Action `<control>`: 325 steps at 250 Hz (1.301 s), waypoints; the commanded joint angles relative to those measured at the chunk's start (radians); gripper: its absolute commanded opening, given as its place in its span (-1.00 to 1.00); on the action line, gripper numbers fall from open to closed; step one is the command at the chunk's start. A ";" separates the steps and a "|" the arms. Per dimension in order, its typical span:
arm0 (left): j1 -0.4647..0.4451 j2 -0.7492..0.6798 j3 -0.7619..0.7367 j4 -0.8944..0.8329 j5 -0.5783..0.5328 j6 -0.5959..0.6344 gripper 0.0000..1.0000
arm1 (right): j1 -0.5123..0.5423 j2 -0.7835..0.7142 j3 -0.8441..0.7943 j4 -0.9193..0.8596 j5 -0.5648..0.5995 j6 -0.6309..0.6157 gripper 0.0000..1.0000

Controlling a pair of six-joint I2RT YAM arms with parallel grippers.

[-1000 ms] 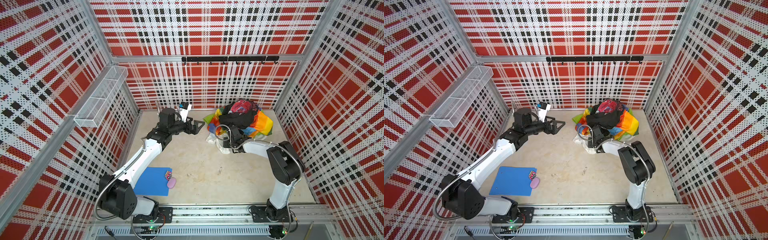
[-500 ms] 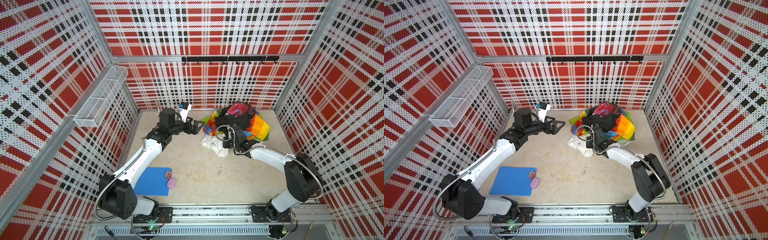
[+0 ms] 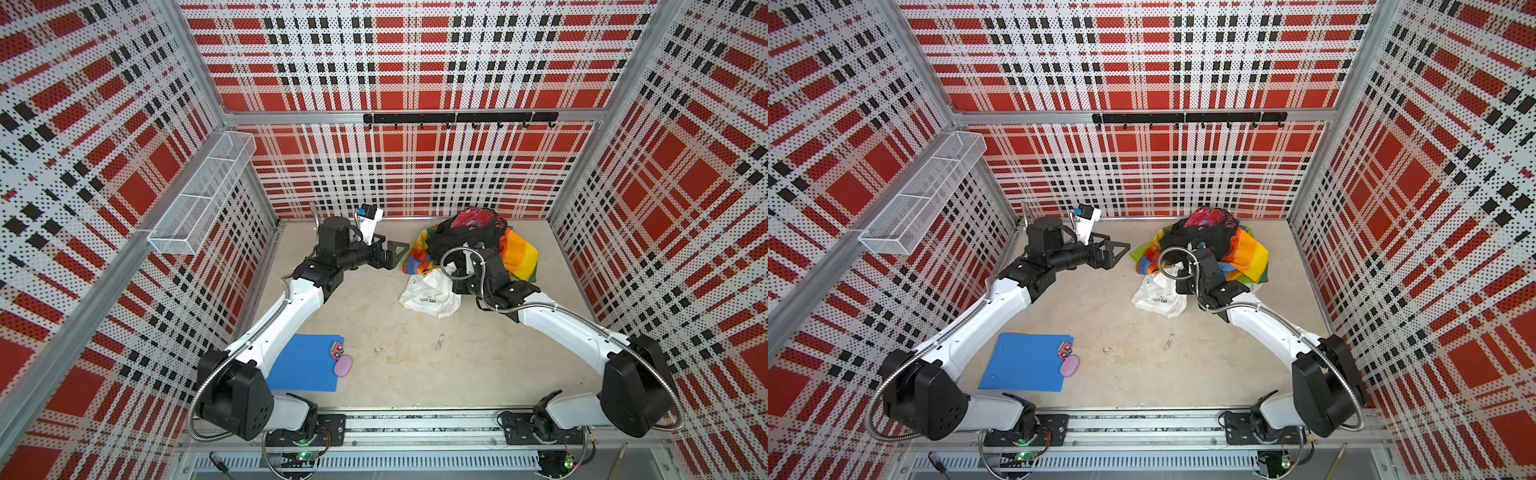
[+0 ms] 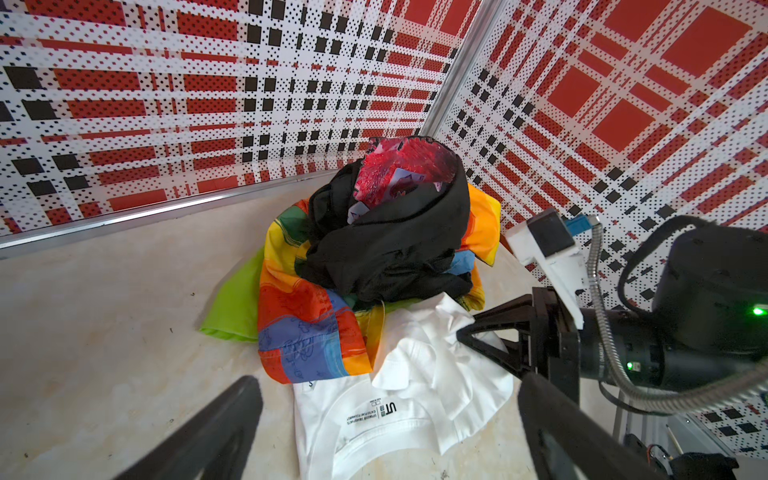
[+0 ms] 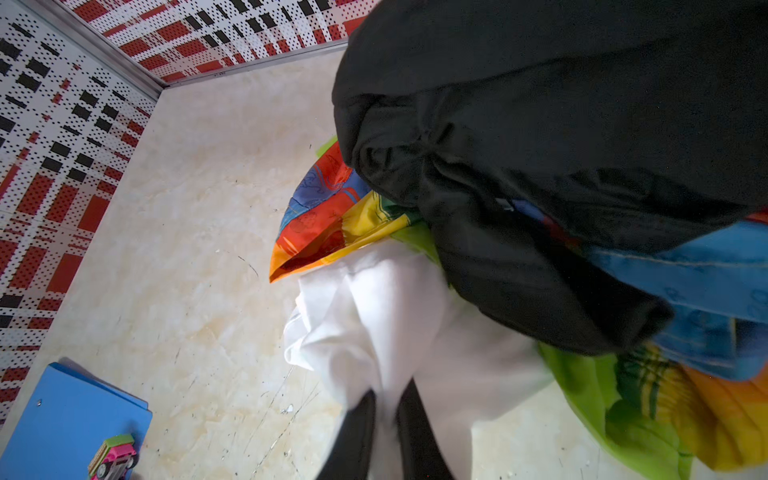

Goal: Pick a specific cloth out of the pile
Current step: 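Grasp the white T-shirt with the right gripper and pull it out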

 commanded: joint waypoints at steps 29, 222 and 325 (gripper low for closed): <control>-0.005 -0.034 -0.007 0.023 -0.003 0.005 0.98 | 0.010 -0.100 0.070 0.002 0.016 -0.022 -0.96; -0.037 -0.021 -0.002 0.014 -0.013 0.015 0.98 | 0.009 -0.254 0.167 -0.047 -0.013 -0.050 -1.00; -0.067 0.006 0.003 0.004 -0.018 0.019 0.98 | -0.006 -0.305 0.192 -0.178 0.302 -0.003 -1.00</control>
